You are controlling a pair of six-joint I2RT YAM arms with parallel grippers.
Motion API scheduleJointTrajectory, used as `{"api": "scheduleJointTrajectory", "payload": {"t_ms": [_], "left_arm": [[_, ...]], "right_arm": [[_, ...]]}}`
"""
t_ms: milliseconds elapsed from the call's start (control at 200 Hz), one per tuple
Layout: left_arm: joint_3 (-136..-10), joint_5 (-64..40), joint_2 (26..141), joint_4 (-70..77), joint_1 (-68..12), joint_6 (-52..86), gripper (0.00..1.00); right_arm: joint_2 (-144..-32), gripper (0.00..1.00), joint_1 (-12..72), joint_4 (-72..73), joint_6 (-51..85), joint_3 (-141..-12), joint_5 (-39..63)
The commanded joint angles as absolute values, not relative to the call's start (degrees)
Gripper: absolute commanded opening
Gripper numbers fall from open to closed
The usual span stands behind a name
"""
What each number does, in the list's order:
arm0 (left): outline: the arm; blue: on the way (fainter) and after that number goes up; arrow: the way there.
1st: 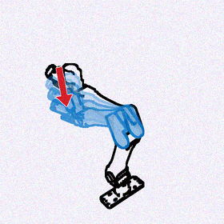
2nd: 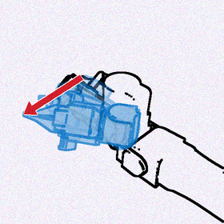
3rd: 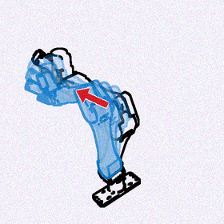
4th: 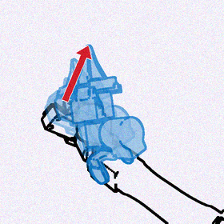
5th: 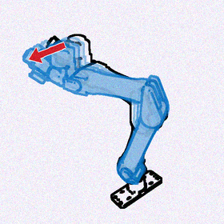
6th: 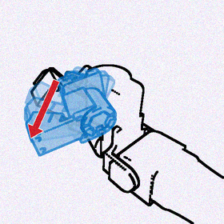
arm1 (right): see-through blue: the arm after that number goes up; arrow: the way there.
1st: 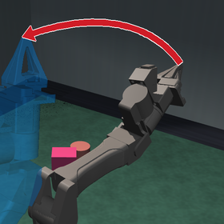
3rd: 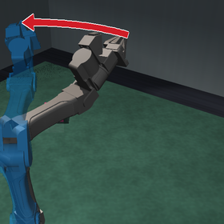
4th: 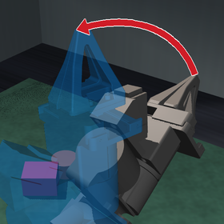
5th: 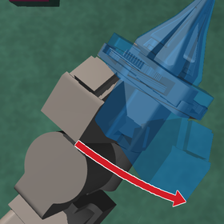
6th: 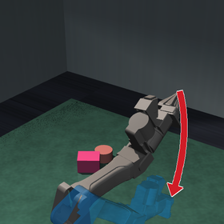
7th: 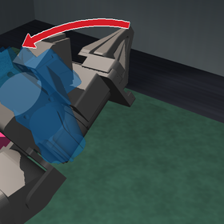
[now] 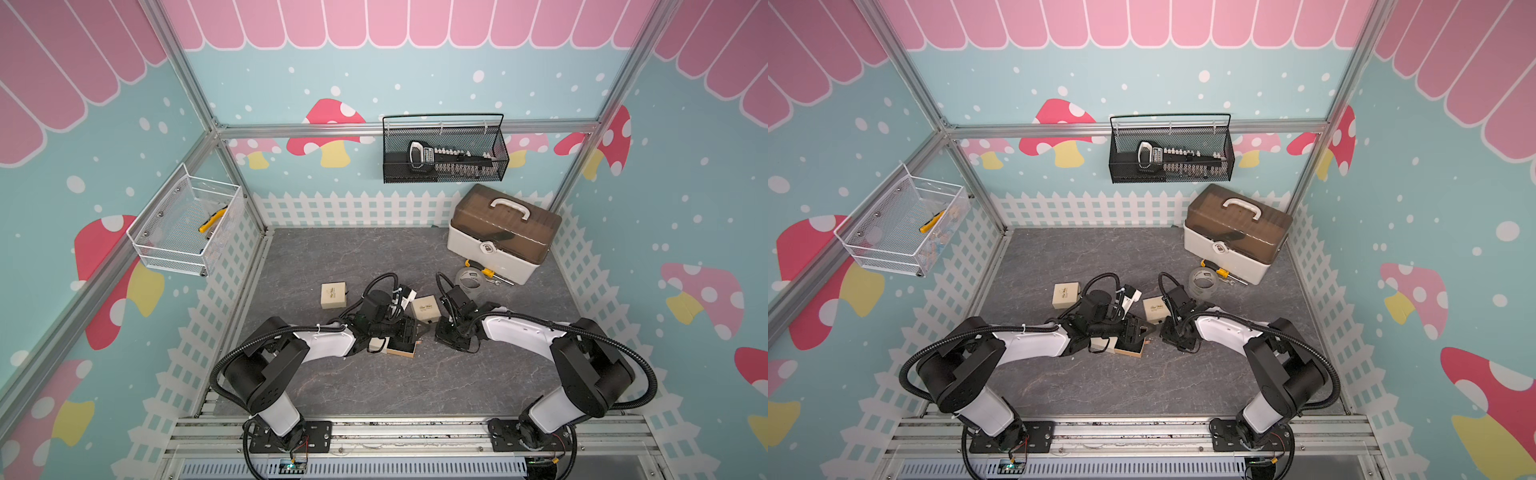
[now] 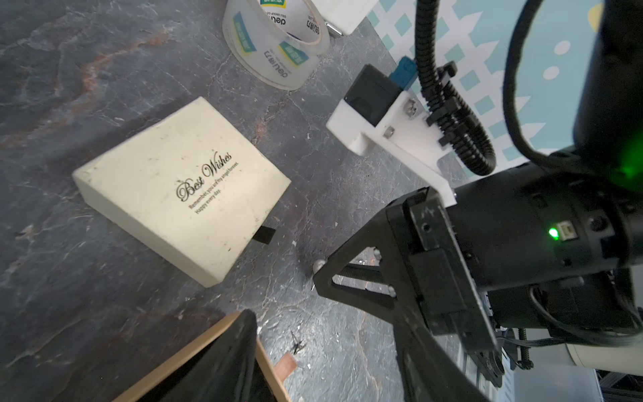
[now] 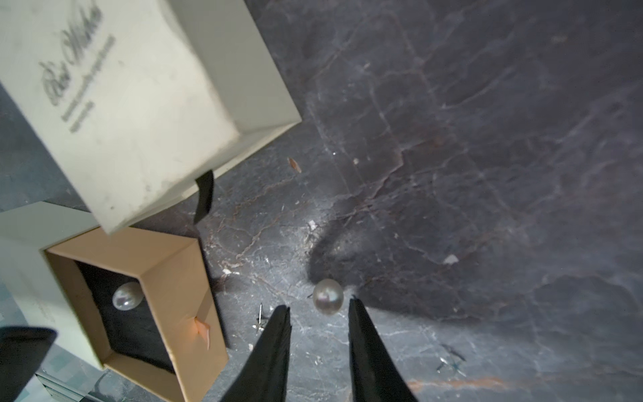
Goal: Place the earrings into the drawer-style jewelry box
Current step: Pick up the earring from the center of the board.
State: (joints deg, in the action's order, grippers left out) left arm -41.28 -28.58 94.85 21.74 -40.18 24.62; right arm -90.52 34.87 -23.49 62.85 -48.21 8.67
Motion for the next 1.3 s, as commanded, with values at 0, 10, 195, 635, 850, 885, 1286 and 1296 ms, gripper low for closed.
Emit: {"api": "scheduleJointTrajectory", "payload": {"t_ms": [0,10,195,635,850,885,1286,1296], "left_arm": [[-40.91,-29.35,95.47,22.91,-39.78,22.89,0.64],[-40.92,-29.35,95.45,22.93,-39.74,22.88,0.64],[-40.78,-29.62,95.32,22.82,-39.35,23.06,0.64],[-41.30,-30.31,95.67,22.47,-38.67,23.30,0.64],[-41.20,-30.49,95.80,22.60,-38.42,23.44,0.64],[-41.09,-30.49,95.81,22.75,-38.41,23.51,0.64],[-39.67,-30.50,95.31,24.24,-37.71,24.34,0.64],[-39.58,-30.45,95.24,24.25,-37.66,24.34,0.64]], "right_arm": [[-91.73,0.28,34.63,-23.48,64.42,-48.15,8.17],[-91.73,0.28,34.65,-23.47,64.42,-48.16,8.17],[-92.60,0.26,34.61,-23.39,64.16,-48.16,7.53],[-95.17,0.24,34.48,-23.29,63.28,-48.43,6.62],[-95.84,0.23,34.46,-23.66,62.84,-48.34,6.20],[-95.97,0.23,34.44,-23.88,62.67,-48.45,6.15],[-97.43,0.22,34.41,-27.56,60.87,-50.34,5.05],[-97.50,0.22,34.40,-27.72,60.83,-50.38,5.09]]}}
